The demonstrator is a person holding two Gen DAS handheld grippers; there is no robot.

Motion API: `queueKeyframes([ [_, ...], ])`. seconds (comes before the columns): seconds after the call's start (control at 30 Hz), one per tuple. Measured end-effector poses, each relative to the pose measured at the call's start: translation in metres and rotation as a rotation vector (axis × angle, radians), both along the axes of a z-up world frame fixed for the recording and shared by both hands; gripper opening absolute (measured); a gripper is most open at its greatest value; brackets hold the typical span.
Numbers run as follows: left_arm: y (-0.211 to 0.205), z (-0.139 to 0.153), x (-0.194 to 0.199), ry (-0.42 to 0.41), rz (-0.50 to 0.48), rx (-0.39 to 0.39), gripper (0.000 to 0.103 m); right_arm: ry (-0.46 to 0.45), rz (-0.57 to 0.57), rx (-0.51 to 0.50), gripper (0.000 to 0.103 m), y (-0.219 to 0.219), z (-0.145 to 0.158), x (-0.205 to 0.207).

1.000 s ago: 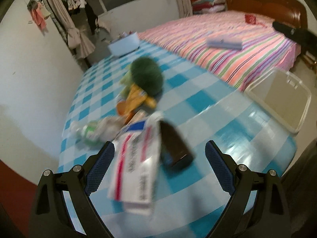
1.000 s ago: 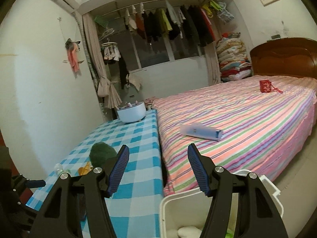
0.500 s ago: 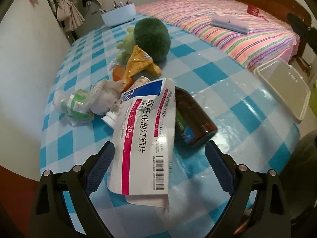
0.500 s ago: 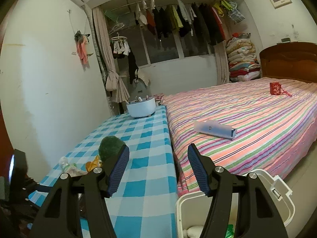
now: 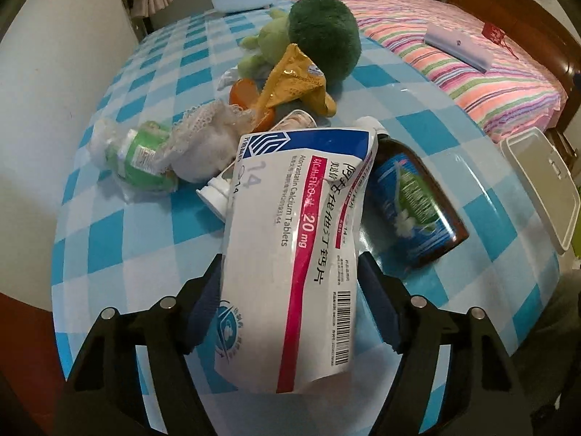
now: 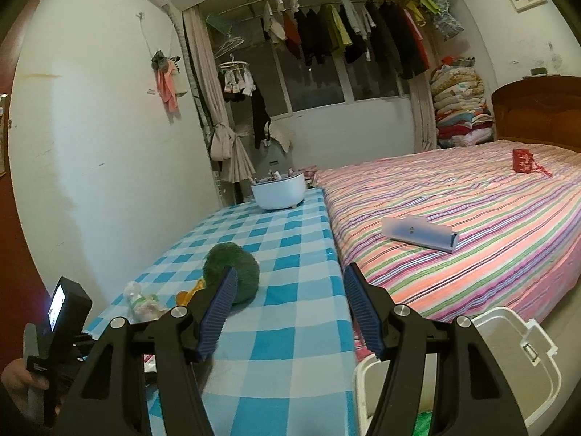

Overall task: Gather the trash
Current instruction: 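Return the left tool to the table and grasp the white medicine box, then grasp the brown medicine bottle with the right tool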

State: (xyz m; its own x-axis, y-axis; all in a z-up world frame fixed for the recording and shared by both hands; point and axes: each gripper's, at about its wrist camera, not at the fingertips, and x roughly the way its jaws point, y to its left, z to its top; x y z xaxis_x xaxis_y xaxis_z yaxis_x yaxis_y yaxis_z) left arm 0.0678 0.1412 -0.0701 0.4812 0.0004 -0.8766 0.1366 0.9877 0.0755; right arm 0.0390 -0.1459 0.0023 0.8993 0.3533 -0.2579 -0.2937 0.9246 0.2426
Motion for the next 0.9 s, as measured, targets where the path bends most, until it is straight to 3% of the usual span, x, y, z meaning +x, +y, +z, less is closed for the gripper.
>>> queueKeyframes([
  [0.17, 0.003, 0.004, -0.002, -0.035, 0.007, -0.009, 0.063, 0.014, 0.036, -0.009, 0.06, 0.013, -0.004, 0.003],
  [0.37, 0.022, 0.019, -0.006, -0.123, 0.089, -0.027, 0.062, 0.068, 0.107, -0.024, 0.06, 0.034, -0.011, 0.01],
  [0.7, 0.026, 0.032, -0.017, -0.194, 0.099, -0.029, 0.062, 0.248, 0.26, -0.097, 0.06, 0.093, -0.032, 0.031],
  [0.9, 0.033, 0.035, -0.021, -0.206, 0.109, -0.051, 0.062, 0.381, 0.289, -0.146, 0.06, 0.127, -0.053, 0.047],
])
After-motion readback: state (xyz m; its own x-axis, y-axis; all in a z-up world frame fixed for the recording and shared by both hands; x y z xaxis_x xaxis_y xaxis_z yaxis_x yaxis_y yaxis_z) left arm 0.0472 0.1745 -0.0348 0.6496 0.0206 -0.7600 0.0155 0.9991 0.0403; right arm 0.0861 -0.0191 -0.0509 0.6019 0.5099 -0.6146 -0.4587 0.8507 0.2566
